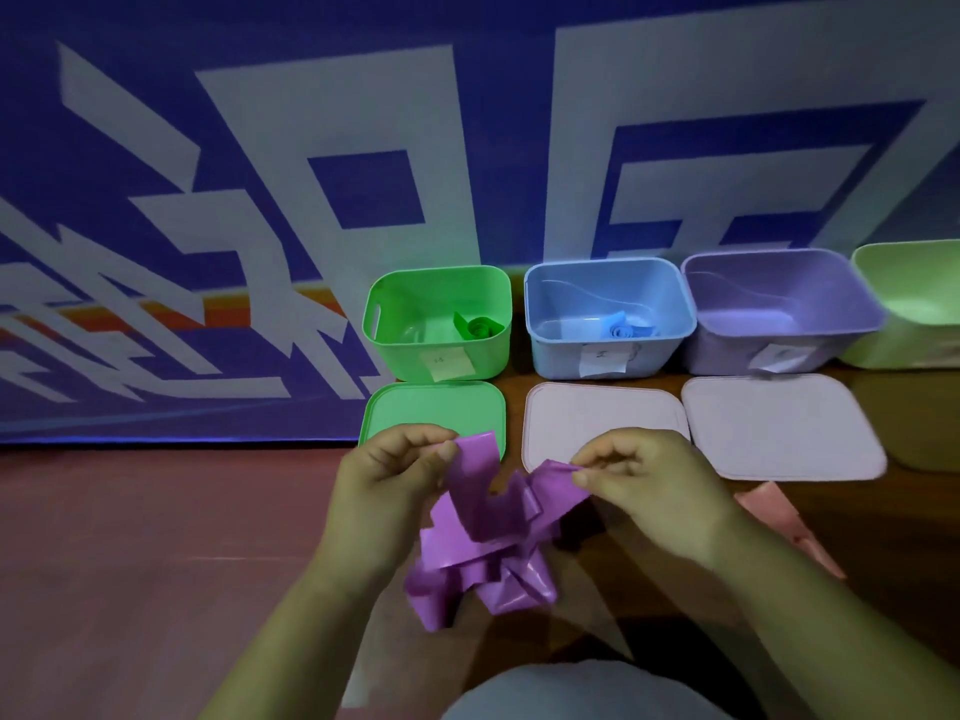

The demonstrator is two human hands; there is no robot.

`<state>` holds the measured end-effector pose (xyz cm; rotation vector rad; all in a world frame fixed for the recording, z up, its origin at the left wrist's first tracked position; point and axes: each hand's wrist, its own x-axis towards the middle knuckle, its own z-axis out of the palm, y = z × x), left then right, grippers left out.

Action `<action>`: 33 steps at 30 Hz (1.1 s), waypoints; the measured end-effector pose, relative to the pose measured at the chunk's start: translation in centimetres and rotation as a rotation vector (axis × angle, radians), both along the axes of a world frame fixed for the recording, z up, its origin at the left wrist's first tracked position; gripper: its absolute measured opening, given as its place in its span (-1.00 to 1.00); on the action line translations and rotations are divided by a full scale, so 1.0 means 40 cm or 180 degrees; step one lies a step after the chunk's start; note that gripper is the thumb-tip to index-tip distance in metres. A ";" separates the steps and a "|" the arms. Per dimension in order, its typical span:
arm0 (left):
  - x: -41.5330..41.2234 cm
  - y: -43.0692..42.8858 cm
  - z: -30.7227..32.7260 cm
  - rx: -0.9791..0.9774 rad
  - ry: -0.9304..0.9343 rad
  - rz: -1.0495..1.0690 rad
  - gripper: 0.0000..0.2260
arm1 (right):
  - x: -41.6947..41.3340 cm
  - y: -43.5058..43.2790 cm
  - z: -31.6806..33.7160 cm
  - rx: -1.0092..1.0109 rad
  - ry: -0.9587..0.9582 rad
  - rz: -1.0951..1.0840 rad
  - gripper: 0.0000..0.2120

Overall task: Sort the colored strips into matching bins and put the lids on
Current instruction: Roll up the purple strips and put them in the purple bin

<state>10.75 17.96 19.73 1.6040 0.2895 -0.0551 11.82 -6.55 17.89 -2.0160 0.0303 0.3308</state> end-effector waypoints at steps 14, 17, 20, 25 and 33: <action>0.021 -0.227 0.145 0.0189 -0.0623 0.0117 -0.92 | -0.012 -0.202 0.251 -0.0574 -0.1213 0.0454 -0.88; 0.019 -0.282 0.171 0.0172 -0.0721 0.0032 -0.92 | -0.018 -0.242 0.270 -0.0465 -0.1249 0.0474 -0.85; 0.011 -0.334 0.195 0.0090 -0.0740 -0.0059 -0.88 | -0.027 -0.277 0.288 -0.0180 -0.1343 0.0561 -0.80; -0.005 -0.406 0.221 -0.0247 -0.0539 -0.0278 -0.88 | -0.040 -0.313 0.322 -0.0029 -0.1663 0.0773 -0.79; -0.031 -0.481 0.246 -0.0496 -0.0376 -0.0498 -0.97 | -0.050 -0.355 0.318 0.0044 -0.2193 0.0347 -0.78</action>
